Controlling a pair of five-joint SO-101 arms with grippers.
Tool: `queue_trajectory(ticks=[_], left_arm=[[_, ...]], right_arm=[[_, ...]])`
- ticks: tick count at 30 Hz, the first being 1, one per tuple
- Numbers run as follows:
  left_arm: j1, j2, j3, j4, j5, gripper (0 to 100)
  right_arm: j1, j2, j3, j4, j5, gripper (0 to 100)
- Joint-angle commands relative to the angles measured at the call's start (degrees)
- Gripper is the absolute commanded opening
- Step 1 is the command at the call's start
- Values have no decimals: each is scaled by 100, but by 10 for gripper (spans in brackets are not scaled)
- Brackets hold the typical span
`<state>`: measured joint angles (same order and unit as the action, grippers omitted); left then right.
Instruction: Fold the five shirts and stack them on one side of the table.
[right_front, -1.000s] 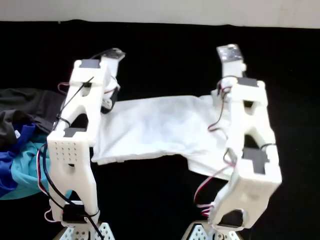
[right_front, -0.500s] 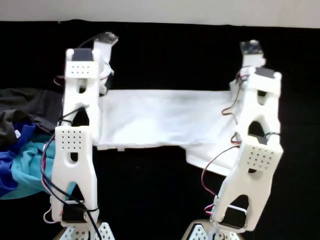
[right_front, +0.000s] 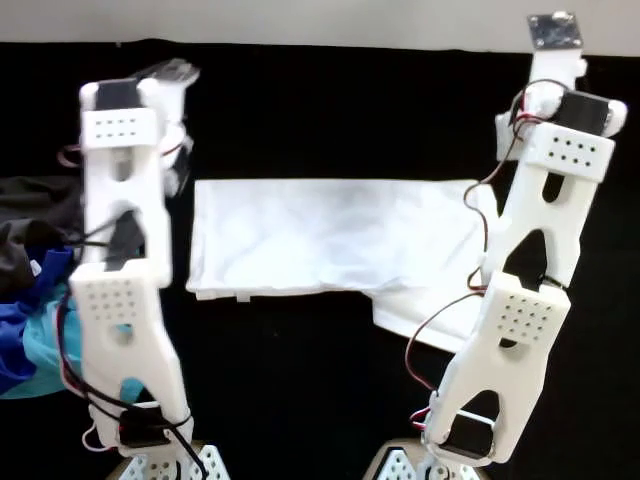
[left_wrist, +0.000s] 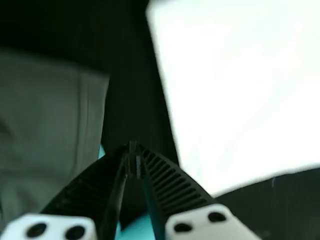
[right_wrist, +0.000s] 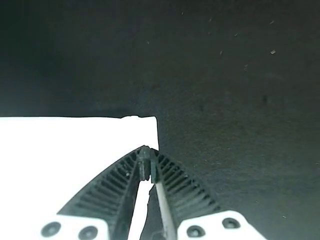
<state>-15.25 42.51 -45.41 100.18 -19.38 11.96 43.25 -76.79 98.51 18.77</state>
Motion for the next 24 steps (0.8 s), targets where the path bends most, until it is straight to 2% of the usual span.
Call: queue_trajectory(ticks=[1,5,8,13,18,22,24], left_arm=[[-629,-637,1508,-519,-299,8],[-1534,-725,2404,-1213,-774,8],[-2220,-725,2598,-1503,-1064,8],[-3046,-769,2580,-1556,-1556,8],[-3389,-998,2220,-1116,-1591,8],[-3284,-1622,2026,-615,-1591,8],[-3160,-2044,2044,-396,-1591,8]], right_arm=[[-84,-75,-681,268,-53,12],[-127,-374,-743,277,-158,12],[-224,-1059,-207,277,-404,12],[-787,-2862,2290,277,-440,12],[-1288,-4426,5385,163,-422,12],[-1332,-5103,7424,-576,-387,12],[-1358,-5358,8356,-1059,-132,12]])
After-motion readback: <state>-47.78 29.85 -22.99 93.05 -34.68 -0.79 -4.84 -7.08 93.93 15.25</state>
